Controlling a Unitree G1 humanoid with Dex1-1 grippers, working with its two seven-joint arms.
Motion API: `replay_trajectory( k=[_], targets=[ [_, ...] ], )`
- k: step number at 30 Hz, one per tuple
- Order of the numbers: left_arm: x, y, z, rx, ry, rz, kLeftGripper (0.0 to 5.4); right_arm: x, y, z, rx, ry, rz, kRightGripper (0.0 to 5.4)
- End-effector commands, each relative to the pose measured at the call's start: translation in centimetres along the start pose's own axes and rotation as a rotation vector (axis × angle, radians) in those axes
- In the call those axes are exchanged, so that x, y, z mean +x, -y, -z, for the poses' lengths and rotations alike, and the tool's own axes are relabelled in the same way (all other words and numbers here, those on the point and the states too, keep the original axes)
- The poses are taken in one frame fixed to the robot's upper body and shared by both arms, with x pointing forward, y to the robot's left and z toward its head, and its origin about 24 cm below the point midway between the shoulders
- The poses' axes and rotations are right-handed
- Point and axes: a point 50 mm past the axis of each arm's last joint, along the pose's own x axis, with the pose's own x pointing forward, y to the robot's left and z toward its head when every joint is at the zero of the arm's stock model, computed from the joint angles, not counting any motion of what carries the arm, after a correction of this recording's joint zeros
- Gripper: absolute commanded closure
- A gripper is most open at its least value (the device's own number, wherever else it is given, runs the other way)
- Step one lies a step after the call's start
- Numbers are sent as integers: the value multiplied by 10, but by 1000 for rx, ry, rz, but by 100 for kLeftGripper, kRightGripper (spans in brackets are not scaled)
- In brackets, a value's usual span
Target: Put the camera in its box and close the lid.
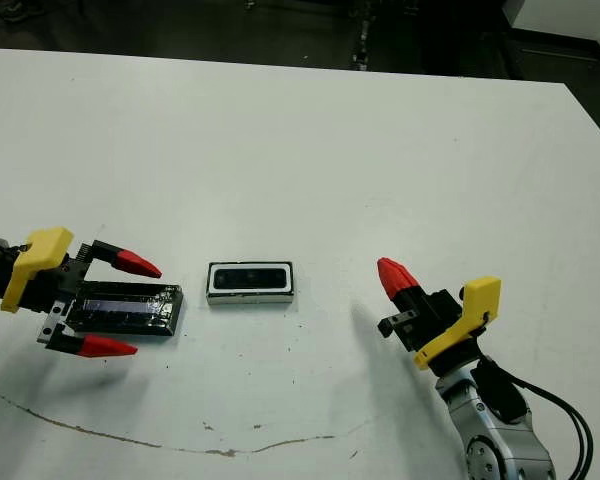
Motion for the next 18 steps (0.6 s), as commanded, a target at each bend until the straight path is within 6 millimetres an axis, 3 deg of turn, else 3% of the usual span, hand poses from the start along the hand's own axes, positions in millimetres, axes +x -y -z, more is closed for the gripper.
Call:
replay_trajectory(
  k=[1, 8, 18],
  targets=[
    [0, -1, 0, 9, -36, -11, 0, -3, 3, 1, -16, -20, 8, 539],
    [1, -2, 0, -2, -82, -52, 23, -3, 3, 1, -9, -21, 6, 540],
    [5, -1, -1, 29, -98, -146, 172, -3, 3, 1, -7, -23, 10, 540]
  ],
)
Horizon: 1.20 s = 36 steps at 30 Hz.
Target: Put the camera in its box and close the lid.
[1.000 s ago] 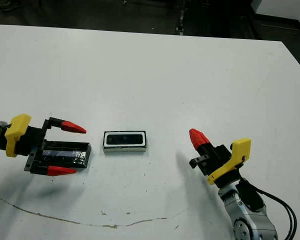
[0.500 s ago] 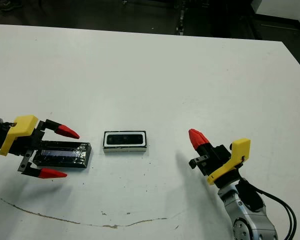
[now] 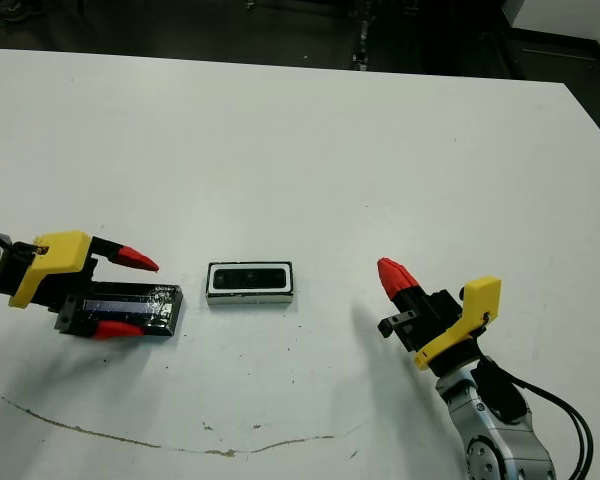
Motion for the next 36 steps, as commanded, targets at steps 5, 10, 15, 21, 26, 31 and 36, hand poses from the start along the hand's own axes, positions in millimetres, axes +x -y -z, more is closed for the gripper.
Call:
replay_trajectory(
  k=[5, 10, 15, 21, 26, 31, 36],
  targets=[
    [-1, 1, 4, -42, 3, 0, 246, -2, 3, 0, -4, -22, 7, 540],
    [-3, 0, 4, -32, -71, 71, 322, -2, 2, 0, 0, -23, 8, 540],
    [-4, -1, 6, -43, -78, 105, 396, -1, 2, 0, -4, -18, 2, 540],
    [-4, -3, 7, -123, -44, -18, 473, -2, 2, 0, -4, -20, 7, 540],
    [0, -4, 12, -241, 54, -140, 539, -2, 2, 1, 2, -22, 9, 540],
    [0, -4, 9, -278, 141, -171, 539, -2, 3, 1, -6, -28, 10, 540],
    [-1, -2, 5, -305, 270, -127, 539, -2, 3, 2, -13, -19, 8, 540]
  ],
)
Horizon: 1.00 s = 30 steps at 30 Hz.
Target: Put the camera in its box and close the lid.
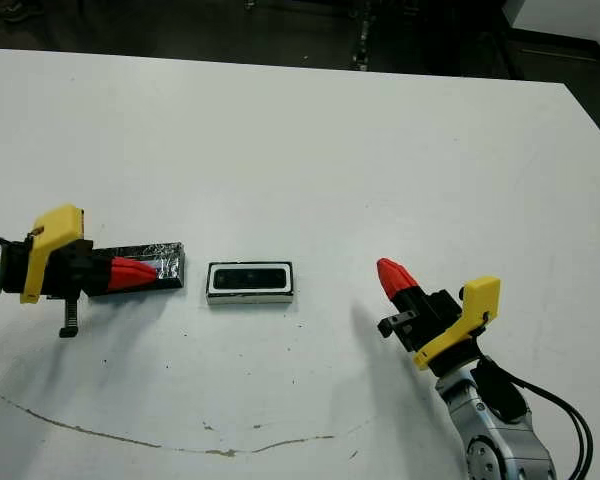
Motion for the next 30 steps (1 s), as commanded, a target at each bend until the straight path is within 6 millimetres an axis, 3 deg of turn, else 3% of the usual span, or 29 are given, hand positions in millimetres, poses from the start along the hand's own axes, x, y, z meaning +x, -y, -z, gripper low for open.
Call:
replay_trajectory(
  k=[1, 8, 11, 14, 18, 24, 30],
  targets=[
    [-1, 5, 1, -18, 67, 37, 539, -2, 2, 1, -20, -11, 14, 540],
    [-13, 13, -24, 37, 58, 22, 539, -2, 3, 3, 3, -17, 9, 540],
    [-17, 14, -36, 142, 59, 6, 539, -2, 3, 3, 5, -18, 9, 540],
    [-21, 11, -49, 312, 75, -33, 509, -2, 3, 3, -2, -14, 7, 540],
    [-30, 2, -58, 380, 32, -88, 455, -2, 3, 3, -4, -22, 11, 540],
    [-35, -16, -57, 397, -90, -101, 368, -2, 3, 3, -16, -22, 11, 540],
    [-25, -25, -39, 390, -45, -33, 280, -2, 3, 3, -17, -21, 7, 540]
  ],
)
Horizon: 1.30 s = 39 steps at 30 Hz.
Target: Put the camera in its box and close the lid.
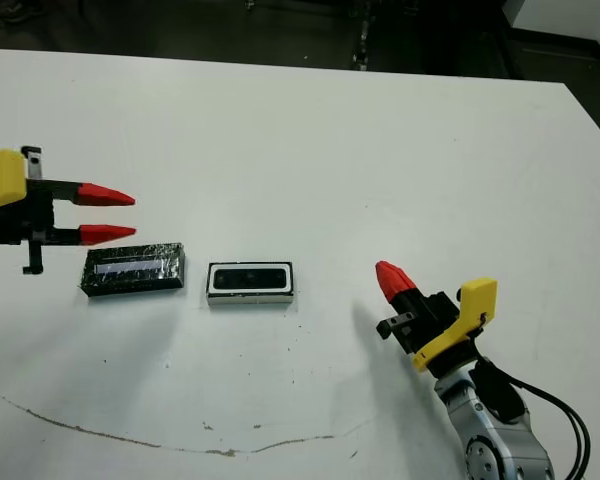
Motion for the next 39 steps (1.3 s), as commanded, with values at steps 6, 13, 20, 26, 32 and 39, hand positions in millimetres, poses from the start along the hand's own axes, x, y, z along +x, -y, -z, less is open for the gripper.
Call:
replay_trajectory(
  k=[6, 13, 20, 26, 32, 39],
  targets=[
    [13, -2, 7, -13, -47, 137, 199, -3, 3, 1, -13, -11, 13, 540],
    [19, -5, 14, -63, -20, 210, 96, -2, 2, 1, -30, -5, 4, 540],
    [23, -6, 21, -114, 31, 234, 1, -1, 2, 1, -24, -7, 0, 540],
    [28, -7, 26, -119, -11, 232, 1, -1, 1, 0, -20, -8, -4, 540],
    [32, -6, 30, -119, -56, 239, 1, -1, 1, 0, -25, -2, -9, 540],
    [36, -4, 38, -93, -72, 239, 1, -1, 2, 0, -14, -5, -10, 540]
  ],
)
